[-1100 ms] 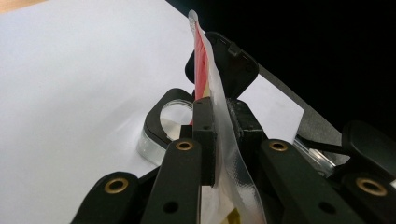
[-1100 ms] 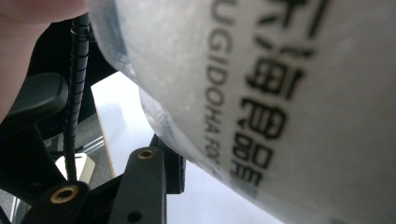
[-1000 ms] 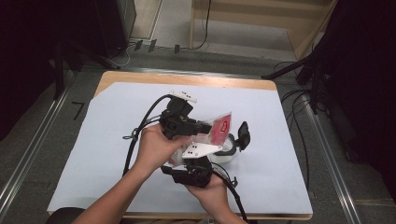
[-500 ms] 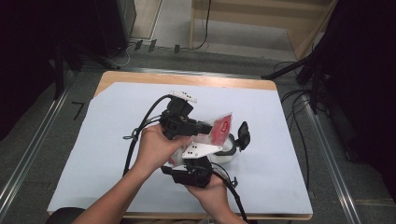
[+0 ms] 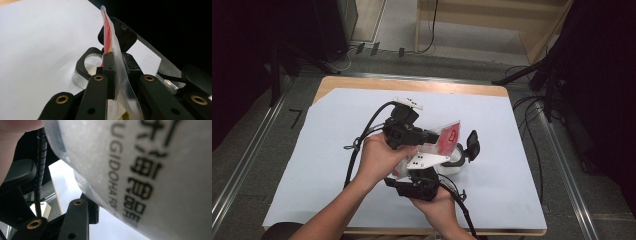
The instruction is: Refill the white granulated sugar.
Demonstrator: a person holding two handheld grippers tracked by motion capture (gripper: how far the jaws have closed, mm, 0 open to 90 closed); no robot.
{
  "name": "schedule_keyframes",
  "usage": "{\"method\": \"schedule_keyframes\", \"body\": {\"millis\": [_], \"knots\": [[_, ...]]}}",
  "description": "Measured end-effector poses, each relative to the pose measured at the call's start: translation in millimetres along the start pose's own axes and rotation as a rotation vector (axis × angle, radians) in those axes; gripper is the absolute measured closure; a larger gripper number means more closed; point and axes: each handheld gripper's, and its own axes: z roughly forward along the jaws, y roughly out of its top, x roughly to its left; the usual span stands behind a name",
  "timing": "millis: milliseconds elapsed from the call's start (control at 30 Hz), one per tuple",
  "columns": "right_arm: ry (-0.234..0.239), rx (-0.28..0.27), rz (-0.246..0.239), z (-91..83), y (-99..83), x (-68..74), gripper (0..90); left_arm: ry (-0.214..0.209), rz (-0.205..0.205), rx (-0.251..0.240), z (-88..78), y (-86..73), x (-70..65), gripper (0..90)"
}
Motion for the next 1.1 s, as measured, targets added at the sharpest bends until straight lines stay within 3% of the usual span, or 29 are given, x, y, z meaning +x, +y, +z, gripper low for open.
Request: {"method": "schedule_keyframes", "body": {"millis": [133,167,267,467,567,1100], "knots": [[-0.017,-0.003,-0.016,1.1,-0.5,2.0,59.8,0.000,-0.001,-0.003,0.1,0.0,0.9,83.6],[-0.036,-0.002,-0.040,2.3,-0.9,4.6,59.8,0.006,-0.001,0.000,-0.6,0.3,1.4,83.6],[-0.039,0.000,-0.048,1.3,-0.2,3.9,63.5,0.004,-0.006,-0.008,-0.8,0.5,0.8,83.4],[-0.026,-0.005,-0.022,-0.1,0.5,3.0,63.7,0.021,0.012,-0.004,-0.9,1.7,-2.7,83.1],[-0.017,-0.032,-0.012,-2.4,0.2,4.2,63.7,0.028,0.020,-0.002,-1.7,3.0,-6.2,82.7],[-0.012,-0.030,0.000,-2.9,0.8,2.8,63.7,0.024,0.008,-0.005,0.0,3.0,-5.4,82.1]]}}
